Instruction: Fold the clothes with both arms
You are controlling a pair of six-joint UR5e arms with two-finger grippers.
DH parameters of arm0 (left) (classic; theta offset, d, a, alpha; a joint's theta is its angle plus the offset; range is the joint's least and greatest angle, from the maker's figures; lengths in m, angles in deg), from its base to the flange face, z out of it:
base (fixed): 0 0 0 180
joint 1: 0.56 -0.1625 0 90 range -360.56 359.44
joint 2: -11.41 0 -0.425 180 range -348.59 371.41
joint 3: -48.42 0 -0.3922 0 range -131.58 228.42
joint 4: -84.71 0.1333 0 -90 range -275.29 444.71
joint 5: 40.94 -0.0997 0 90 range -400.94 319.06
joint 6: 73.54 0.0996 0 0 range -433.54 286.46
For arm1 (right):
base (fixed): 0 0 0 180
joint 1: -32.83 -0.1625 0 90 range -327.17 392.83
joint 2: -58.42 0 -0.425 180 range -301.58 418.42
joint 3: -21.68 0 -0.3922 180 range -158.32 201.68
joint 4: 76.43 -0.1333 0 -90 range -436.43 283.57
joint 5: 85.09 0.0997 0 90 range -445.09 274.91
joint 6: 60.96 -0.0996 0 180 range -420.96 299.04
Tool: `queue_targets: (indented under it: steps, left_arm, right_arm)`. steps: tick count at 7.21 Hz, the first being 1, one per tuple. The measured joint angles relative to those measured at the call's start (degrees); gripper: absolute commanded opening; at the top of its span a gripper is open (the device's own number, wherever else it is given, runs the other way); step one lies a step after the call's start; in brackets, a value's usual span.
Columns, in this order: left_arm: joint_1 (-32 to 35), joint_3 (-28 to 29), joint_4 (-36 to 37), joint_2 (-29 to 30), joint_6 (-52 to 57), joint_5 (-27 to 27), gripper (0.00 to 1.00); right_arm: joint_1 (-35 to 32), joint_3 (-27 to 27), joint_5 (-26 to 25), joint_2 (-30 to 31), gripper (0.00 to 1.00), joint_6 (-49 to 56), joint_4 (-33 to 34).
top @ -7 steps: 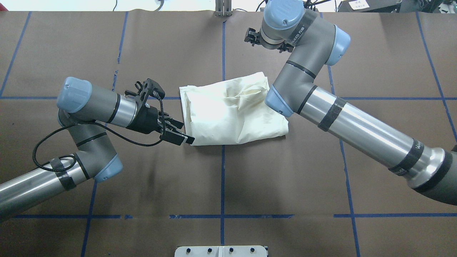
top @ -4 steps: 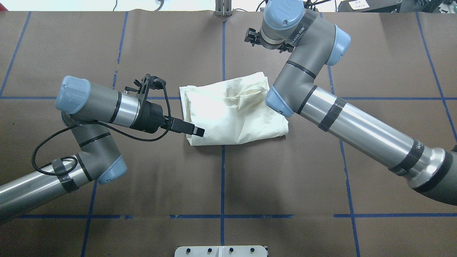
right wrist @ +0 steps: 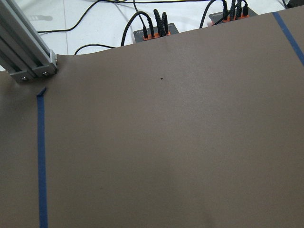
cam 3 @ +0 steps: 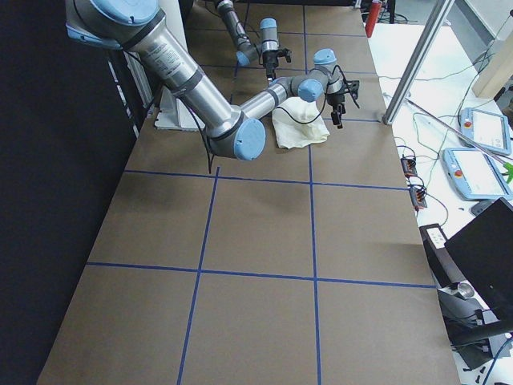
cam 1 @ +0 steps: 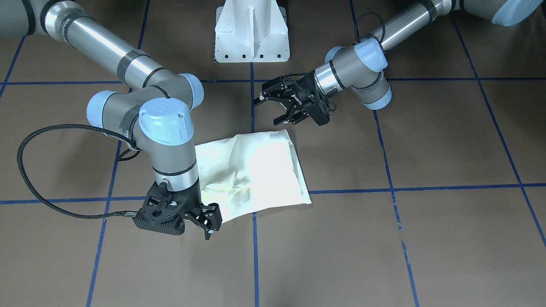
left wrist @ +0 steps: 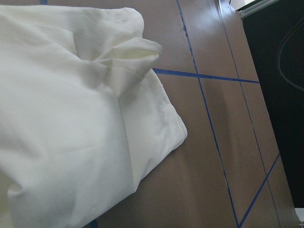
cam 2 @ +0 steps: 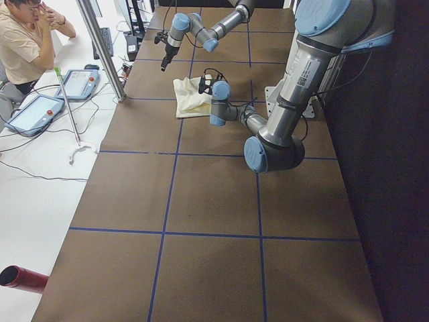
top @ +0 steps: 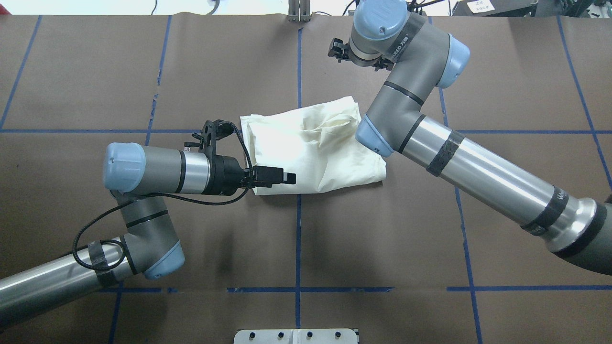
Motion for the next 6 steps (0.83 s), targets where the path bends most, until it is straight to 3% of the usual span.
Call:
queue_targets:
  steps: [3,6]
  left_arm:
    - [-0.7,0.48,-0.01,-0.42,-6.86,-7.26,1.0]
    - [-0.89,2.47,-0.08,-0.15,-8.26,-9.38,1.0]
  right_arm:
    - [0.0,0.0,0.04,0.03,1.0,0.09,0.0]
    - [-0.06,0.0,0.04,0.06,1.0,0.1,0.0]
